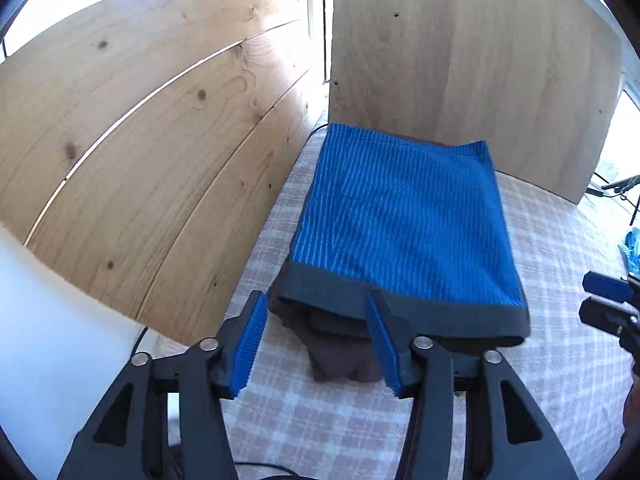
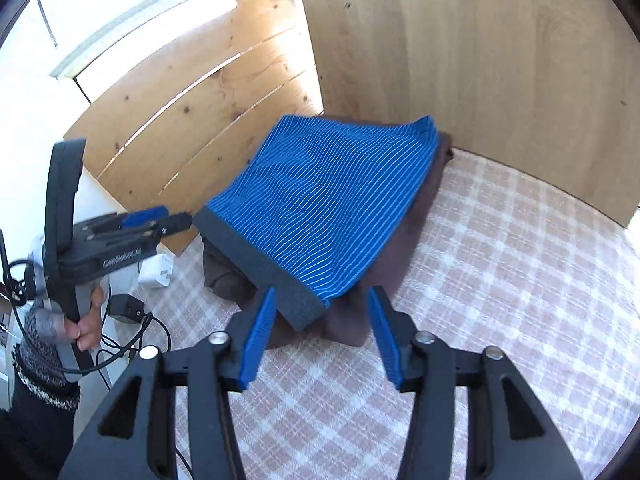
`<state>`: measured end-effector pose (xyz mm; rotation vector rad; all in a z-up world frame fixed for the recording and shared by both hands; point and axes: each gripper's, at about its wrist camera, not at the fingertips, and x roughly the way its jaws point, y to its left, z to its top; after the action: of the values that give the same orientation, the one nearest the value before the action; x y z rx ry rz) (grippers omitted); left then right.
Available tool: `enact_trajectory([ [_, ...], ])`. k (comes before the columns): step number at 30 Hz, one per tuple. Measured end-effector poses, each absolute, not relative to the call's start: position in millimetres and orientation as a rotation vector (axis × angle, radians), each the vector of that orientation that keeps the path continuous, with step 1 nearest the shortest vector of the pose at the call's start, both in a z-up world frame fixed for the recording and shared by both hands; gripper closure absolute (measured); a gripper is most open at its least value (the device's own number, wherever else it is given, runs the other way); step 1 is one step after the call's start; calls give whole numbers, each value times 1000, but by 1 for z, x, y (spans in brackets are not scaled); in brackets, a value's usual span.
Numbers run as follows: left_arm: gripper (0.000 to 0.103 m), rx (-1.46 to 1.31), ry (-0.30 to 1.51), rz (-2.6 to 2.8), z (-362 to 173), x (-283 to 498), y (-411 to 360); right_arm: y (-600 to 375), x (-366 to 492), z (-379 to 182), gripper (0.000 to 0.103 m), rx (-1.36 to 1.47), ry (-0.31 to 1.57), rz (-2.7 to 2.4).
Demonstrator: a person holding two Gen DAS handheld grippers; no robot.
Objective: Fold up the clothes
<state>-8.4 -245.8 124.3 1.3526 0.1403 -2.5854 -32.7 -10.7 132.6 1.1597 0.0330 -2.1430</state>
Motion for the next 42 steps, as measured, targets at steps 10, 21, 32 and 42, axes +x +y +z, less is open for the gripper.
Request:
enact_trajectory([
  [10, 26, 1235, 148, -2654, 181, 84, -172, 75, 31, 172, 38, 1084, 62, -2368],
  [21, 26, 1091, 311, -2489, 205, 176, -90, 133, 75, 171, 38, 1008, 189, -2255],
  [32, 26, 1050, 406, -2383, 199, 245, 9, 218, 133, 171, 38, 911, 303, -2155],
  [42, 25, 964, 409, -2438, 217, 263, 48, 259, 146, 179, 37, 884, 238, -2172],
])
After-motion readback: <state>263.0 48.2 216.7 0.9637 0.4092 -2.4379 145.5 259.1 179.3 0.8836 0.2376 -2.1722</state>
